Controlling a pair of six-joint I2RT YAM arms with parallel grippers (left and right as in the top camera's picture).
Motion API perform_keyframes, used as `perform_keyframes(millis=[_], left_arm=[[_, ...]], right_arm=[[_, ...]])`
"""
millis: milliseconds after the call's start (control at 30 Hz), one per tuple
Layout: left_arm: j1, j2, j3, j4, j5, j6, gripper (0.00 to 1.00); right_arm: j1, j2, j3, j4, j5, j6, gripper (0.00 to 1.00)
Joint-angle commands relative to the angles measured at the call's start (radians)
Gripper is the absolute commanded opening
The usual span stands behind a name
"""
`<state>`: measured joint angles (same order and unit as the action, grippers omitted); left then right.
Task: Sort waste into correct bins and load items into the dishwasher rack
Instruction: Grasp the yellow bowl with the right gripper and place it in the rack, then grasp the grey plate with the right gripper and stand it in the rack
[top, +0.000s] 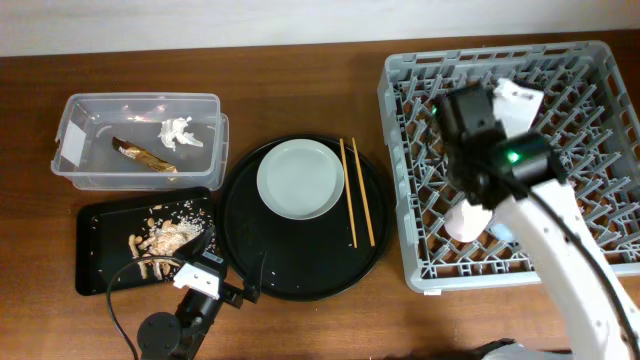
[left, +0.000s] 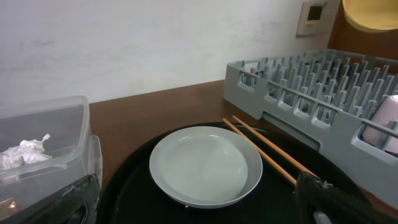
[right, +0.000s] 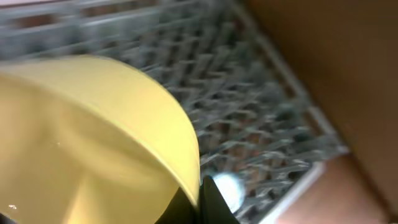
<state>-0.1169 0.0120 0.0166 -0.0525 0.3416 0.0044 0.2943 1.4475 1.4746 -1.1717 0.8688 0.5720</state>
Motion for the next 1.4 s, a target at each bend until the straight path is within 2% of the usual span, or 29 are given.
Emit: perform_keyframes(millis=[0,133,267,467,567,633,700,767,867,900,1033,1100,1200,1367], left_arm=[[-0.005,-0.007,-0.008,0.002,0.014,0.008,0.99],[-0.005,-0.007,-0.008,0.002,0.013,0.008,0.99],[-0.005,-0.007,-0.008,0.002,0.014,0.008,0.99],[-0.005,-0.007,-0.008,0.002,0.014,0.008,0.99],[-0.005,-0.007,-0.008,0.002,0.013,0.008,1.0],[-0.005,-0.007,-0.008,0.002,0.013,0.008,0.99],[-0.005,-0.007,-0.008,0.002,0.014,0.008,0.99],[-0.005,-0.007,-0.008,0.002,0.013,0.008,0.99],[-0.005,-0.007,-0.008,0.002,0.013,0.008,0.99],[-0.005,-0.007,-0.008,0.002,0.014,0.008,0.99],[-0.005,-0.007,-0.008,0.002,0.014,0.008,0.99],[-0.005,-0.007,-0.008,0.002,0.014,0.008,0.99],[-0.005,-0.007,-0.008,0.002,0.013,0.008,0.99],[-0.005,-0.007,-0.008,0.002,0.013,0.008,0.99]], right_arm=[[-0.07,0.126,0.001,0.039,0.148,0.004,0.04],[-0.08,0.328,0.001,0.065,0.239,0.004,0.04],[-0.064,0.457,0.001,0.03,0.257,0.005,0.04],[0.06,0.467,0.001,-0.064,0.198,0.005,0.04],[0.076,0.467,0.001,-0.109,0.152,0.013,0.05],[0.083,0.463,0.005,-0.156,0.126,0.028,0.09],[0.095,0.448,0.039,-0.243,0.113,0.13,0.16],[0.108,0.419,0.081,-0.274,0.045,0.14,0.37],[0.155,0.343,0.204,-0.303,-0.203,0.136,0.47],[0.174,0.322,0.235,-0.294,-0.294,0.093,0.51],[0.251,0.311,0.264,-0.229,-0.671,-0.126,0.52],[0.301,0.323,0.237,-0.154,-0.826,-0.156,0.54],[0.37,0.347,0.157,0.008,-0.869,-0.15,0.64],[0.367,0.441,0.003,0.216,-0.938,-0.018,0.66]])
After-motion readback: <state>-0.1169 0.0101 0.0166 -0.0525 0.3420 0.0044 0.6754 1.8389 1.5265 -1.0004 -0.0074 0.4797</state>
